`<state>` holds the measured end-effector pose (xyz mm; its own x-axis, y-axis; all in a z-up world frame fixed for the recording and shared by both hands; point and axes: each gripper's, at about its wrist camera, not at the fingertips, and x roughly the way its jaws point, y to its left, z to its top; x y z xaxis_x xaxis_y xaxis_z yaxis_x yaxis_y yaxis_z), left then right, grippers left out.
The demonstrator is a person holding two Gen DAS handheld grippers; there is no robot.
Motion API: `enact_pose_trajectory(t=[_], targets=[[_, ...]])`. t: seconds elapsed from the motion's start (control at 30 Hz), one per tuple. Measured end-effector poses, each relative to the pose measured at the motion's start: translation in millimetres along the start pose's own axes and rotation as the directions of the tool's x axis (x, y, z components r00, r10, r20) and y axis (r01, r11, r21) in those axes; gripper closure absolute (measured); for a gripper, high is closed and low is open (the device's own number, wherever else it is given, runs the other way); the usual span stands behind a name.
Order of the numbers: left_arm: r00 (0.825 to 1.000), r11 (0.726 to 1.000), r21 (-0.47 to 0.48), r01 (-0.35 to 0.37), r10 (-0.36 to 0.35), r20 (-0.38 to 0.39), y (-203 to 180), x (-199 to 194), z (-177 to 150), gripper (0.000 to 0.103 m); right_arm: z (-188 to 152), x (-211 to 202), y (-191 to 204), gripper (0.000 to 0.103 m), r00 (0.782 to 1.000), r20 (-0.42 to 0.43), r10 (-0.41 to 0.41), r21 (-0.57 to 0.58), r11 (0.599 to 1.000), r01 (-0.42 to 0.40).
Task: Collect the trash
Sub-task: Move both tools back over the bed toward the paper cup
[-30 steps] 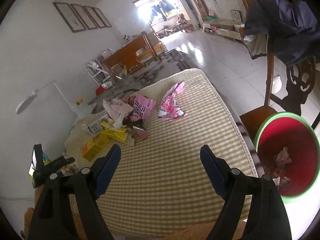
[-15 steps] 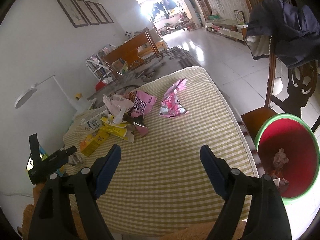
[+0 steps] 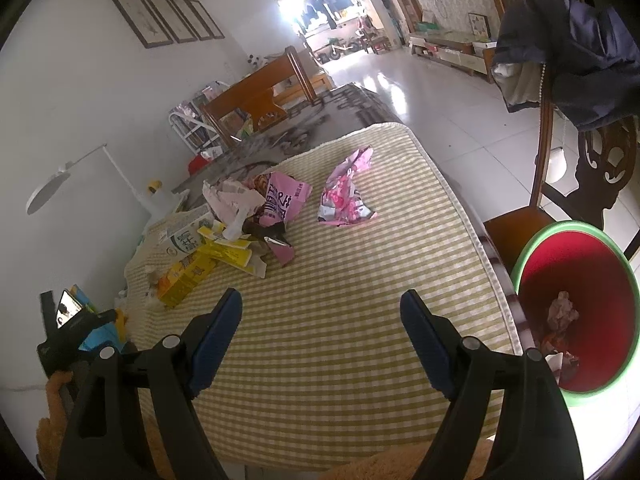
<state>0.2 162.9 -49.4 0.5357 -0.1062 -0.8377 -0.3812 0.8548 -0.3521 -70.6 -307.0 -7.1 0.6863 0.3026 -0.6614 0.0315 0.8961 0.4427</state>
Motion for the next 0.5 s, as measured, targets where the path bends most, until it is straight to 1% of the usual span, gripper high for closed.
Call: enact_pose_trajectory(t=[0.07, 0.13, 0.23, 0.33, 0.37, 0.43, 0.5], targets=[[1.0, 1.0, 0.004, -0.006, 0.006, 0.002, -7.2, 10.6, 4.9, 0.006, -0.1, 0.2, -0.1, 0.024, 1.0, -0.001, 0.003, 0.006, 1.0, -0.003], [0.998, 0.998, 0.036, -0.058, 0.058, 0.023, -18.8, 20.5, 13.5, 0.006, -0.1, -0.3, -0.4, 0.024, 1.0, 0.001, 0.006, 0.012, 1.0, -0.006], [0.994, 0.994, 0.049, -0.093, 0.091, 0.056, -28.3, 33.9, 30.0, 0.006, -0.1, -0.4, -0.7, 0.024, 1.0, -0.001, 0.005, 0.012, 1.0, -0.005], [0.989, 0.989, 0.035, -0.142, 0.14, 0.058, -28.8, 50.5, 44.7, 0.006, -0.2, -0.8, -0.9, 0.024, 1.0, 0.0, 0.007, 0.011, 1.0, -0.007], [0.988, 0.989, 0.022, -0.144, 0.142, 0.055, -27.5, 55.3, 48.4, 0.006, 0.0, -0.3, -1.0, 0.024, 1.0, 0.0, 0.007, 0.014, 1.0, -0.007], [0.993, 0.993, -0.001, -0.115, 0.115, 0.04, -23.2, 65.3, 53.1, 0.012, 0.0, 0.4, -1.5, 0.024, 1.0, -0.003, 0.009, 0.017, 1.0, -0.009], [0.994, 0.994, 0.0, -0.111, 0.111, 0.004, -19.6, 78.1, 54.1, 0.029, 0.3, 0.9, -1.8, 0.024, 1.0, -0.007, 0.009, 0.016, 1.0, -0.009]])
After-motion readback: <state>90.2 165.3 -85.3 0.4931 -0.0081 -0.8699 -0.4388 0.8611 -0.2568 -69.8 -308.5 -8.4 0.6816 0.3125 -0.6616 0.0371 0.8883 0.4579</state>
